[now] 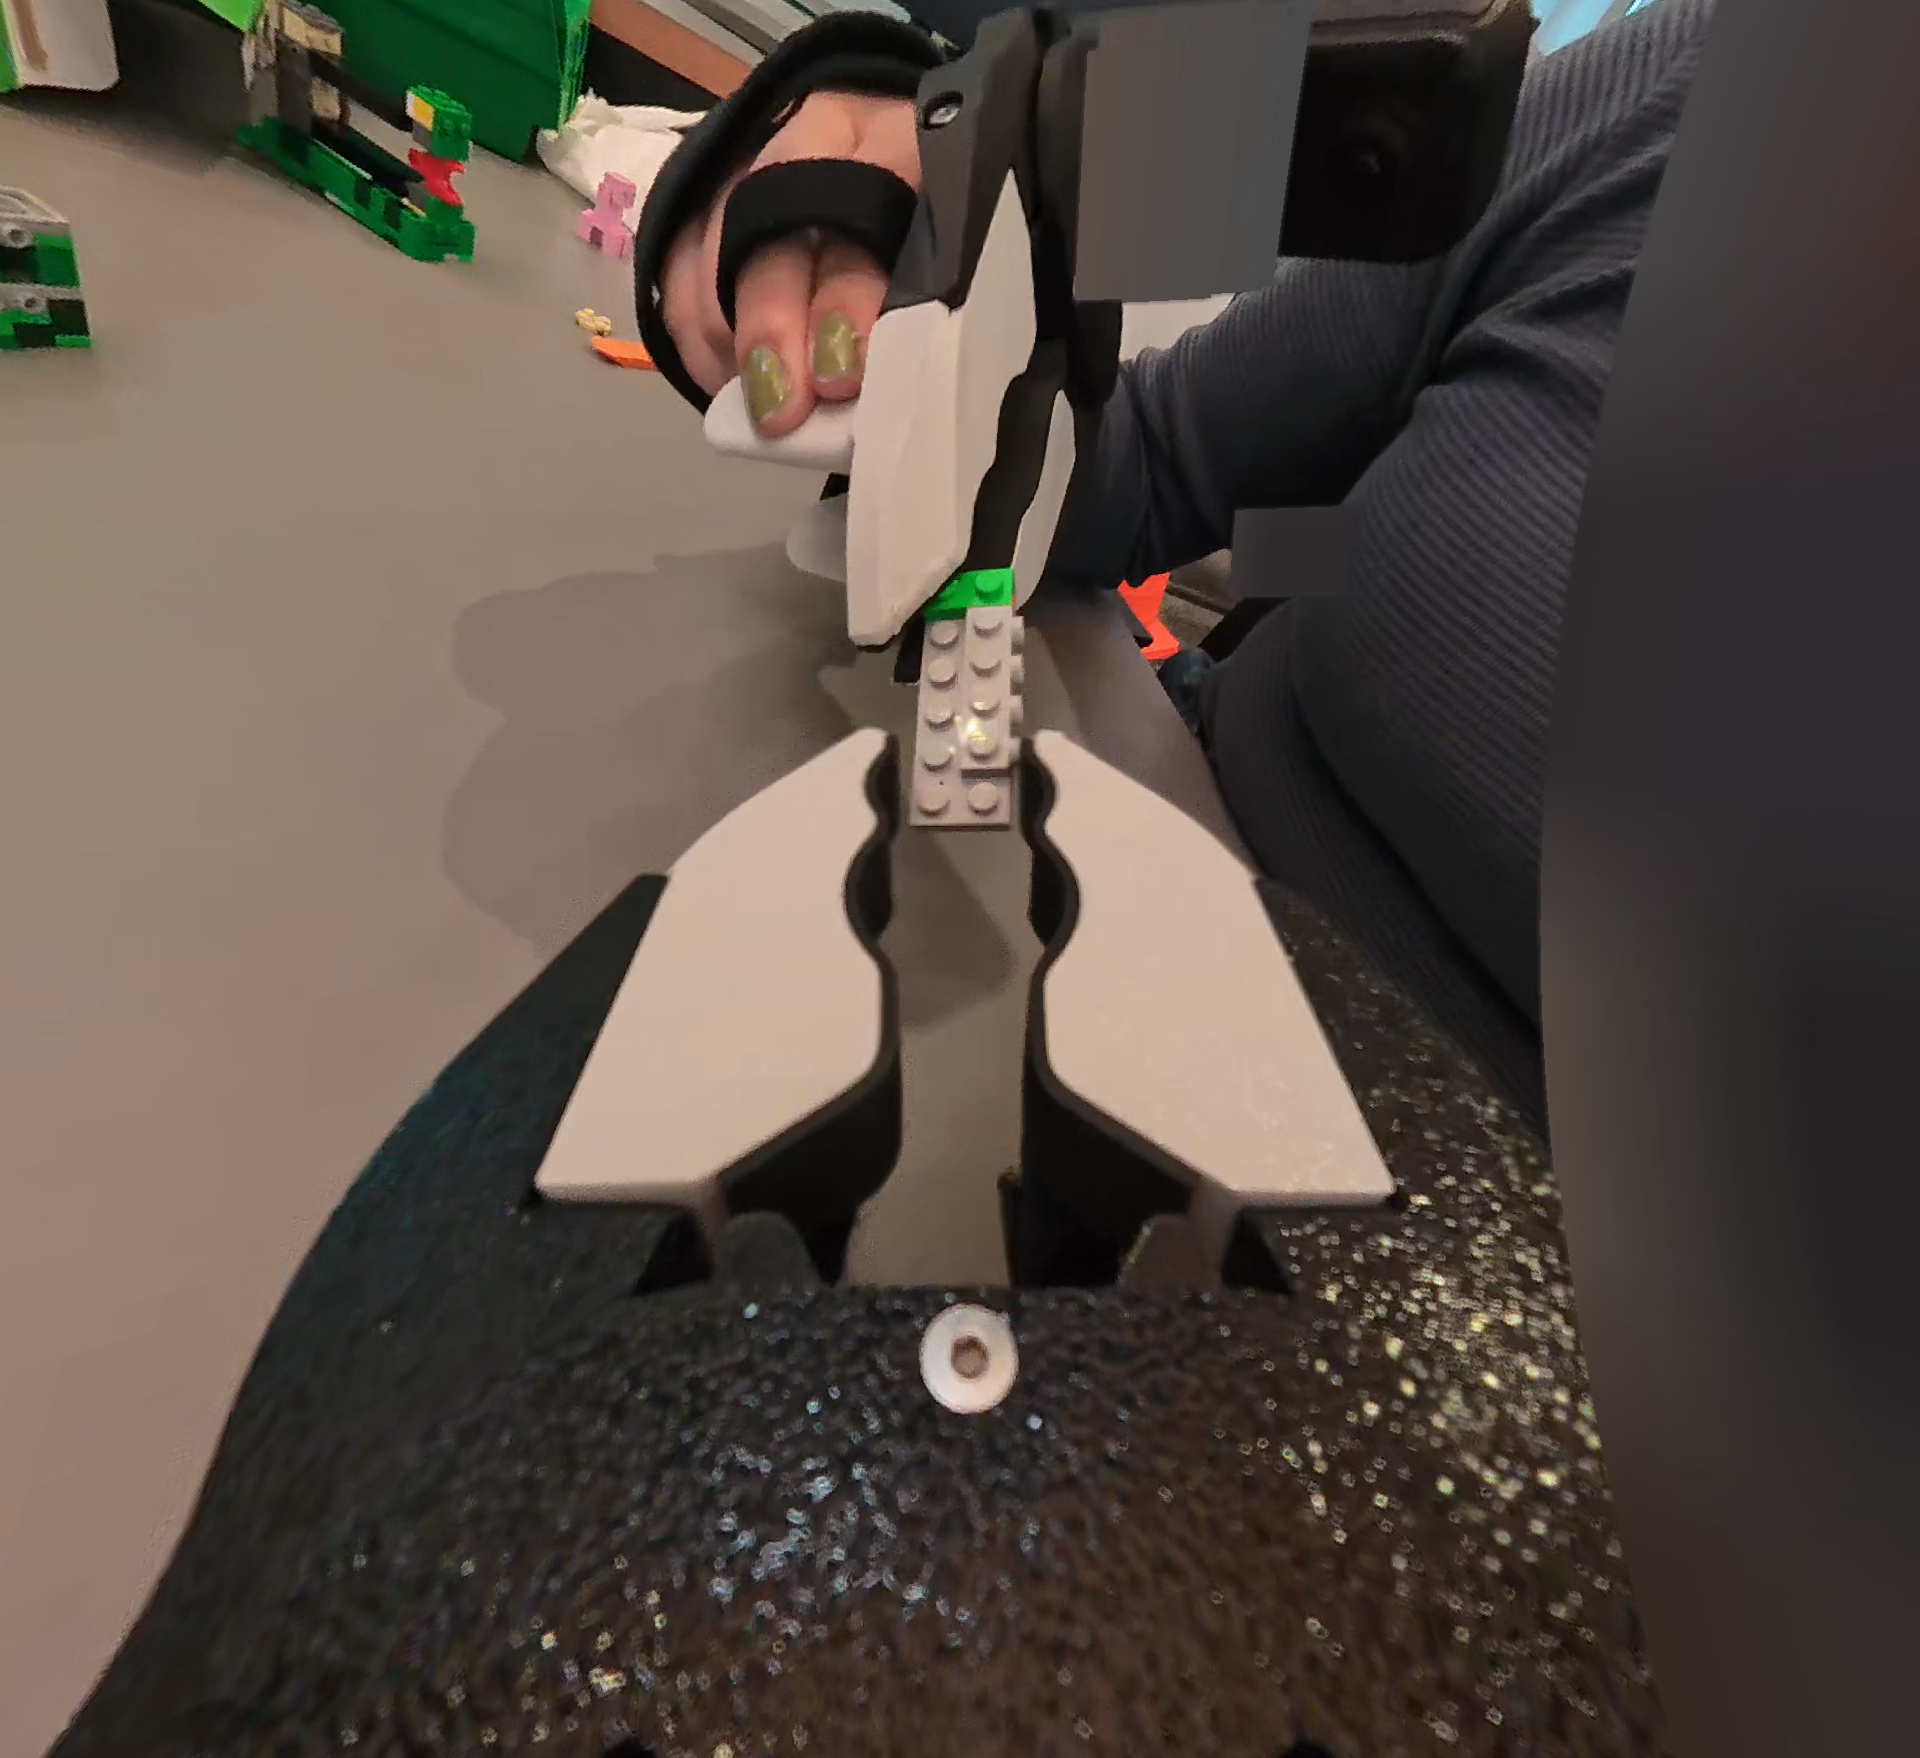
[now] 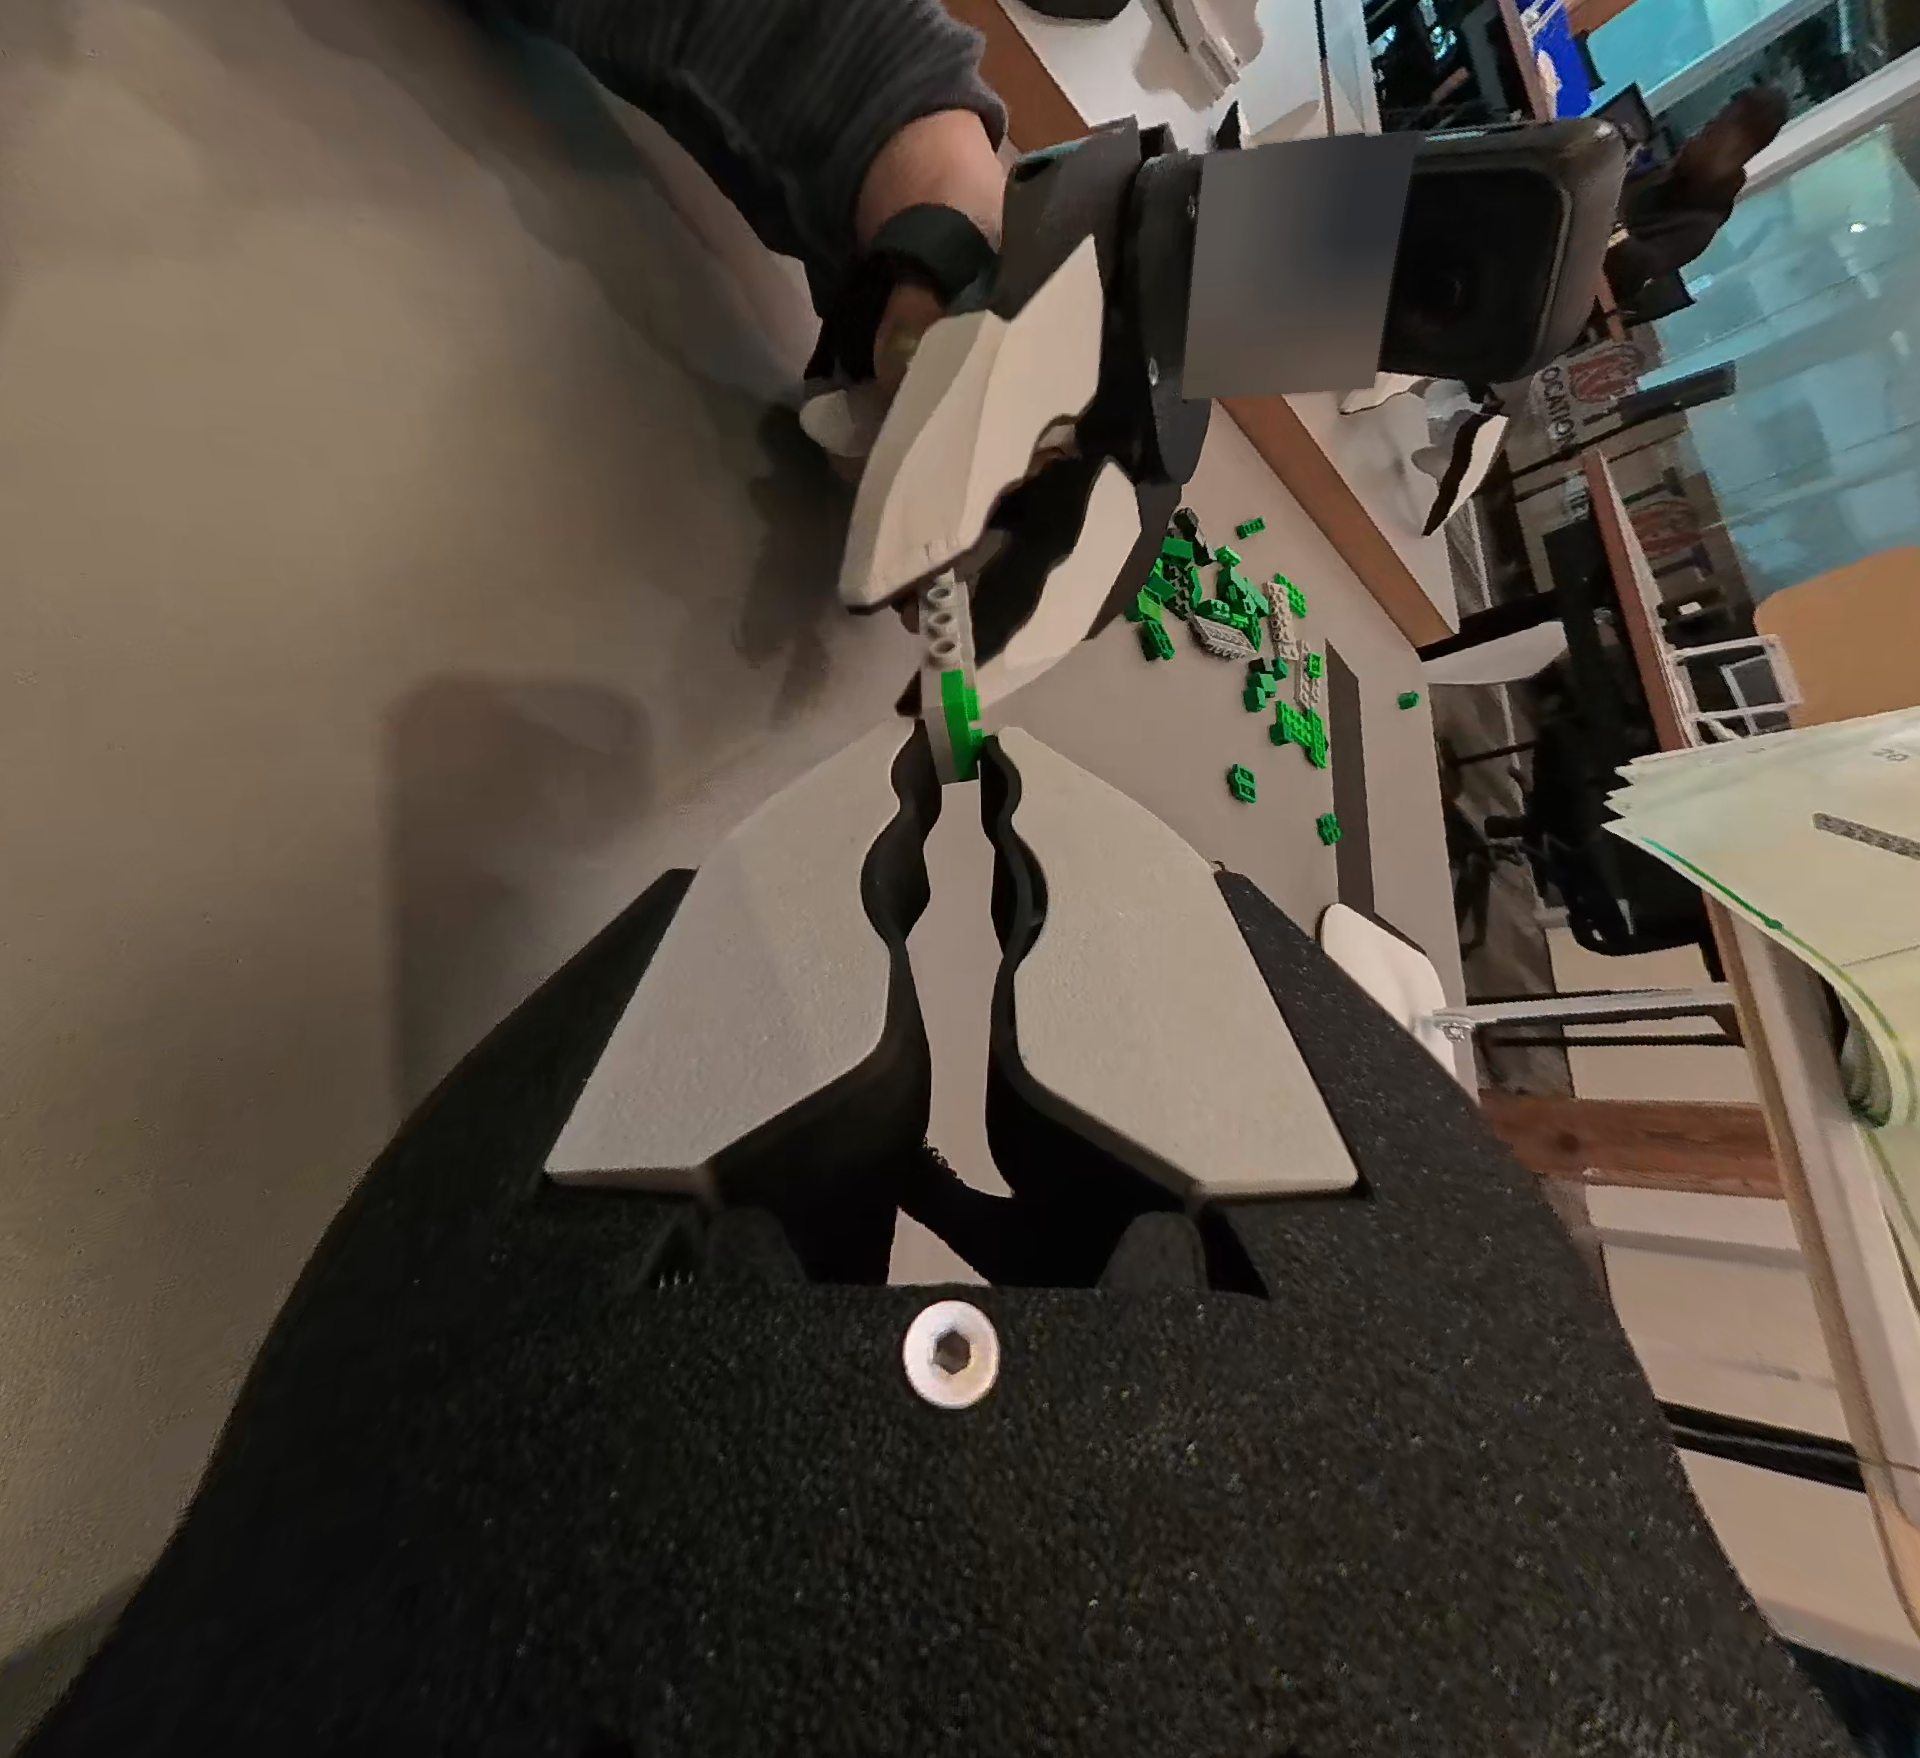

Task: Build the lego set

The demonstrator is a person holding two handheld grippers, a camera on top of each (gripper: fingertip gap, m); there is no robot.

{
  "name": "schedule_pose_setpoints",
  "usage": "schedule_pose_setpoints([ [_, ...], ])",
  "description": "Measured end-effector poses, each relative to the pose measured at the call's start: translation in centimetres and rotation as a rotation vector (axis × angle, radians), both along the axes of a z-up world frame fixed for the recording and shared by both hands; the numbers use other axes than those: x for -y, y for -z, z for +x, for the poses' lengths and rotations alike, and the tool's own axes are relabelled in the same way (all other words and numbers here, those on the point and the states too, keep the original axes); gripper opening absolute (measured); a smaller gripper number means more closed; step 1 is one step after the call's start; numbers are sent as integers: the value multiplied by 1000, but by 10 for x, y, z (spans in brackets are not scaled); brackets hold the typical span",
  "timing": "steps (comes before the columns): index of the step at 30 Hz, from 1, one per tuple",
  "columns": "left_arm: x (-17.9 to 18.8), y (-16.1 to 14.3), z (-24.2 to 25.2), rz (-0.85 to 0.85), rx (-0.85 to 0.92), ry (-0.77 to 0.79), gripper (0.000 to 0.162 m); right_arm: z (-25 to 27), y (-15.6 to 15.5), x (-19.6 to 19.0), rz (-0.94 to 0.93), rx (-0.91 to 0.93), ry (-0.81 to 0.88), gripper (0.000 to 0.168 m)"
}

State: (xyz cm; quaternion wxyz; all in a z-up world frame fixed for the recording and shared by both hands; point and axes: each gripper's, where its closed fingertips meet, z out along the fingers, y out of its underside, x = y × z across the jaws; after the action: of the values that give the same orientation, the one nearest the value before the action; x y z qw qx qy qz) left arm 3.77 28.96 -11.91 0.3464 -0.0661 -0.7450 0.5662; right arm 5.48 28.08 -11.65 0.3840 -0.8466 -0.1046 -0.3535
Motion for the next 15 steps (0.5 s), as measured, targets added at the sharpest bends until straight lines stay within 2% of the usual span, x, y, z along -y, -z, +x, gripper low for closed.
schedule_pose_setpoints([
  [3,0,-1,0,-7,-10,5,19,0,0,2,-5,12,-6,7],
  [5,1,1,2,11,-21,-10,40,2,-1,4,-13,36,3,7],
  [6,1,1,2,19,-31,-8,43,3,-2,5,-11,46,4,7],
  [8,0,-1,4,9,-52,-11,36,3,-4,7,-1,56,2,7],
  [10,0,-3,6,-11,-51,-21,17,4,-6,7,4,68,-1,7],
  [15,2,-3,9,-20,-18,-55,16,7,-6,8,18,98,17,8],
])
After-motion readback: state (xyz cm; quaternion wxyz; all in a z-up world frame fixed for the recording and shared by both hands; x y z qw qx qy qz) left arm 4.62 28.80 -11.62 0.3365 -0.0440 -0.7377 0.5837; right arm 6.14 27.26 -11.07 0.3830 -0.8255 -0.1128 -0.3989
